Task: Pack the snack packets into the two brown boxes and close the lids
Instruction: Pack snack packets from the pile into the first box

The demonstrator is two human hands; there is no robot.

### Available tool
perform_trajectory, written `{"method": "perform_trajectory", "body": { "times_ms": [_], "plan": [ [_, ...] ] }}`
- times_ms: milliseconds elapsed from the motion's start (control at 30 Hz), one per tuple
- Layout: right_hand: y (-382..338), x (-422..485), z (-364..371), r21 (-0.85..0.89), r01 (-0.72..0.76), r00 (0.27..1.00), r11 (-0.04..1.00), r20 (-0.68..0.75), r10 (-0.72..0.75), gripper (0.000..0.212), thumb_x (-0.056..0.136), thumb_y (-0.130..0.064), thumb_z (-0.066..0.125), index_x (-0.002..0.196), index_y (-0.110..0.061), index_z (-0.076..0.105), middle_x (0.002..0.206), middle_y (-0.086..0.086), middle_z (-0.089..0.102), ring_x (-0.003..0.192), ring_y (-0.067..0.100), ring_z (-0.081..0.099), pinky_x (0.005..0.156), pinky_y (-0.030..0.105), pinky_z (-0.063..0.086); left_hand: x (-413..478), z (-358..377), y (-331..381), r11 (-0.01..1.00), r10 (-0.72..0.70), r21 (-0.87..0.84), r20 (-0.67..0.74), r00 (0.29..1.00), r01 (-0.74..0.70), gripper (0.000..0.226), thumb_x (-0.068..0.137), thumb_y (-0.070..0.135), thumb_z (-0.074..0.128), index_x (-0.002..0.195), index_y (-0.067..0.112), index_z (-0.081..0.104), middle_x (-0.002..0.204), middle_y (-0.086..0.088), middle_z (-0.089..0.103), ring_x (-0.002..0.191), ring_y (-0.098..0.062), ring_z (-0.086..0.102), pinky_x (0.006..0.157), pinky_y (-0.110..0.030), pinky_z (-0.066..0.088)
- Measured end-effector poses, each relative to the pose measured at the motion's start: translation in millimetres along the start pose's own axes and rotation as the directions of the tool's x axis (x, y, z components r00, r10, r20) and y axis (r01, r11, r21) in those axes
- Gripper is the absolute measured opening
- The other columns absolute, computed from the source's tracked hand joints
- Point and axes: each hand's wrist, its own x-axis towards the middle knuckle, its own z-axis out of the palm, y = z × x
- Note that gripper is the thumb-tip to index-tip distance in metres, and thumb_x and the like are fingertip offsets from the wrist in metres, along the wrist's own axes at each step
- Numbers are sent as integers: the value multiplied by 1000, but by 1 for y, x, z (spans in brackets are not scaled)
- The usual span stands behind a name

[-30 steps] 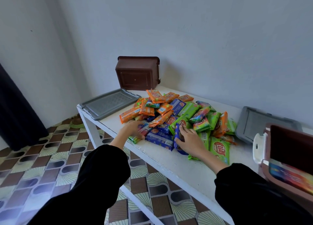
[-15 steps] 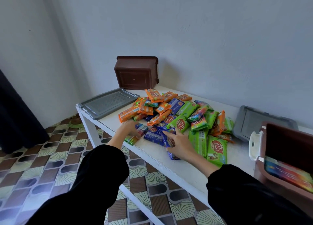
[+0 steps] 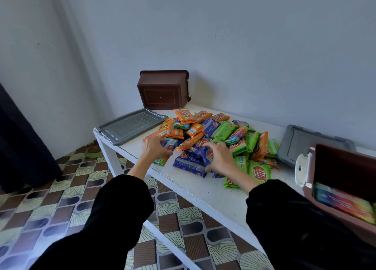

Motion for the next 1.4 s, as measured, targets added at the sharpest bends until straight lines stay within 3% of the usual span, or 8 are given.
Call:
{"method": "perform_trajectory", "body": {
  "times_ms": [167,300,400,533,667,900,1033,1400],
  "plan": [
    [12,1,-72,20,-17,993,1000,-113,20,77,66,-14,81,133,-18,45,126,13,48,100,26,57,74,22,38,-9,-39,58,973,229,16,9,973,-229,62,68,35,78,126,24,57,110,-8,65,96,-21,59,79,-31,48],
    [44,-14,-127,51,-89,971,995,-219,98,76,64,-15,81,131,-22,46,130,18,39,115,31,47,91,30,40,-20,-48,122,896,442,23,44,896,-444,64,65,36,82,124,26,60,115,-3,66,100,-17,61,86,-31,50],
    [79,-37,-160,33,-149,951,988,-269,153,73,63,-14,81,128,-22,48,129,17,46,117,31,44,87,32,42,-31,-41,174,823,566,-10,107,817,-568,64,66,33,82,125,25,58,111,2,66,90,-12,59,78,-25,46],
    [127,-84,-197,-38,-221,939,975,-278,202,72,61,-14,82,125,-22,51,126,12,55,116,30,47,84,27,37,-52,-21,240,704,704,-46,175,688,-709,65,64,32,83,124,25,59,113,-2,67,96,-18,63,90,-32,49],
    [166,-139,-222,-83,-295,939,952,-210,273,72,66,-11,80,129,-22,49,129,9,51,115,28,49,83,25,35,-76,6,295,583,801,-95,235,551,-807,64,65,30,82,124,25,59,113,-1,68,93,-16,63,89,-31,49],
    [228,-205,-229,-164,-363,932,917,-53,360,81,65,-8,79,134,-25,41,135,4,46,119,23,46,88,28,39,-121,56,358,388,877,-63,333,347,-920,65,68,33,80,128,22,56,120,-4,62,103,-19,57,85,-30,46],
    [252,-219,-215,-251,-321,940,913,33,340,83,61,-8,80,133,-26,42,126,4,44,117,22,44,95,28,39,-137,90,372,300,854,-46,459,246,-953,66,70,29,79,130,21,54,124,-3,59,104,-16,52,80,-21,33],
    [276,-211,-186,-398,-197,958,896,115,262,84,65,-4,78,138,-18,37,134,7,43,125,24,41,106,33,34,-138,144,370,230,799,42,563,213,-972,73,71,27,78,136,22,46,129,-4,55,118,-22,48,101,-35,38]
  ]
}}
